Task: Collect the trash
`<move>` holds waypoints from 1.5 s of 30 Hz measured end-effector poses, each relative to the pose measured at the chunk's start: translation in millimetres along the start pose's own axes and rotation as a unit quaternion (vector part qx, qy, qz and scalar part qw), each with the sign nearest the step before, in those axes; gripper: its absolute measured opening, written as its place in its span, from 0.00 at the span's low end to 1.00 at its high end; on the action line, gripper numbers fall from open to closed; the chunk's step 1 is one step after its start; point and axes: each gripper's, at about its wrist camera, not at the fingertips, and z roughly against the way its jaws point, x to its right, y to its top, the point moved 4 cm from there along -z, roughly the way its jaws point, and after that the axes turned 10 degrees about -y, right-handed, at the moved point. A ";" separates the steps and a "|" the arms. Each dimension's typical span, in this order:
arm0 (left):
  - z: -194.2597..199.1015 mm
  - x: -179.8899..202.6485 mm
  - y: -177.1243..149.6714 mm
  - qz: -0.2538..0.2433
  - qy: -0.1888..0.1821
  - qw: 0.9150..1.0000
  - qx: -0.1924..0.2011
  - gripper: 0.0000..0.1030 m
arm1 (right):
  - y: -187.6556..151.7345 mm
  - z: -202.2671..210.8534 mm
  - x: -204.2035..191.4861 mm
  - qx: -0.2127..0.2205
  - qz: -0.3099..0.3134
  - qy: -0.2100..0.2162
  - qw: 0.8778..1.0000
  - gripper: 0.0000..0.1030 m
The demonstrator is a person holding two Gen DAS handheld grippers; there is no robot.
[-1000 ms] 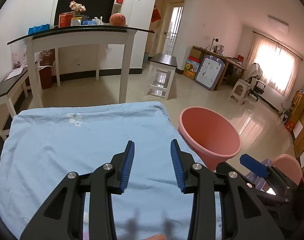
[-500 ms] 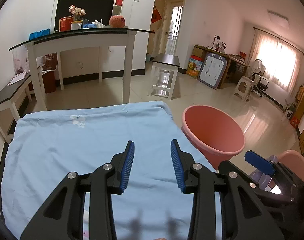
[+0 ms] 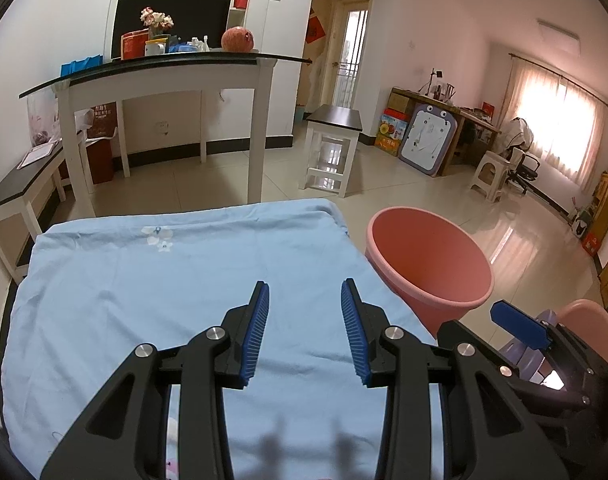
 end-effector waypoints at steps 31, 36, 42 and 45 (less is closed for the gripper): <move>-4.8 -7.0 -5.3 0.007 0.007 1.000 -0.006 0.37 | -9.2 -8.3 1.6 -0.009 0.005 0.000 1.000 0.69; -5.8 -8.2 -6.0 0.008 0.008 1.000 -0.008 0.37 | -12.7 -13.0 4.3 -0.011 0.007 0.000 1.000 0.69; -5.7 -8.5 -6.2 0.007 0.009 1.000 -0.007 0.37 | -11.3 -13.9 3.7 -0.011 0.008 0.000 1.000 0.69; -5.6 -8.1 -5.5 0.008 0.008 1.000 -0.007 0.37 | -11.0 -13.8 3.6 -0.011 0.007 0.001 1.000 0.69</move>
